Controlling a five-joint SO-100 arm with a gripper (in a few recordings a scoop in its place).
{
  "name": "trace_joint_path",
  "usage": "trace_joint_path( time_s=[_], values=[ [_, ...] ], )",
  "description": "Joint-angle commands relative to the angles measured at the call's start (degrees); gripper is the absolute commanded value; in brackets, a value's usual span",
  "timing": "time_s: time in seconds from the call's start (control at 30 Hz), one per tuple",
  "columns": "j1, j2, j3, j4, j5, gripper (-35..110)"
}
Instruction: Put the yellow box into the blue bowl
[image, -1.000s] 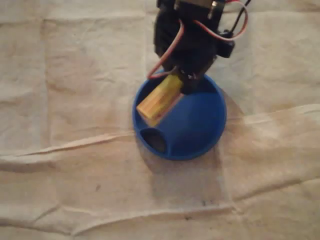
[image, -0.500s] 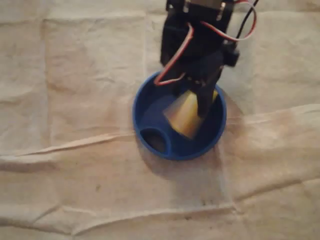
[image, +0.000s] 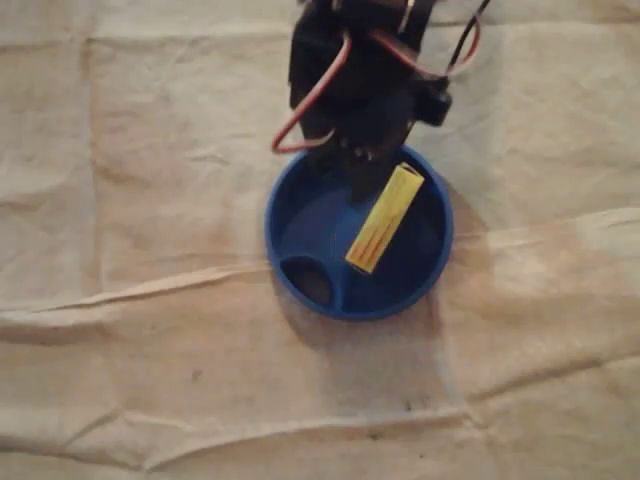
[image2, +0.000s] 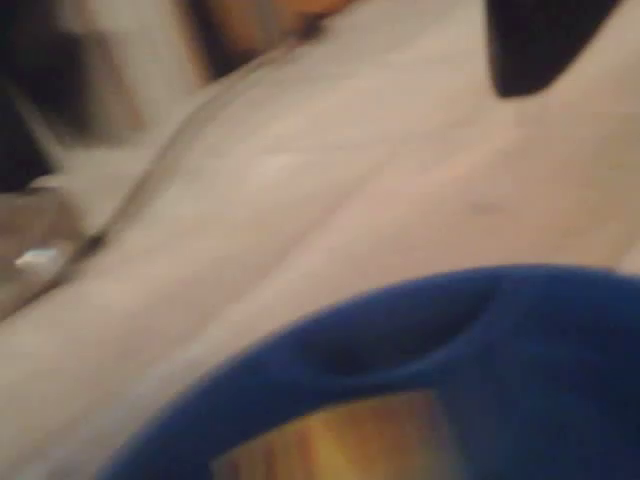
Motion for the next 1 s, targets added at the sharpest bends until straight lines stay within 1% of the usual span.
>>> trace_joint_path(
  time_s=[0.0,0.1,0.37,0.5,0.7,0.97],
  values=[
    [0.7,10.2,-2.1,0.4,1.6,-1],
    [1.4,13.9,-2.1,1.2,5.7,1],
    [1.1,26.5,-2.0,7.4,20.9,0],
    [-0.6,31.6,-2.0,10.0,26.5,0],
    [-5.5,39.0,-1.9,15.2,30.8,0],
    [-13.1,48.4,-1.8,24.2,33.4,0]
  ],
)
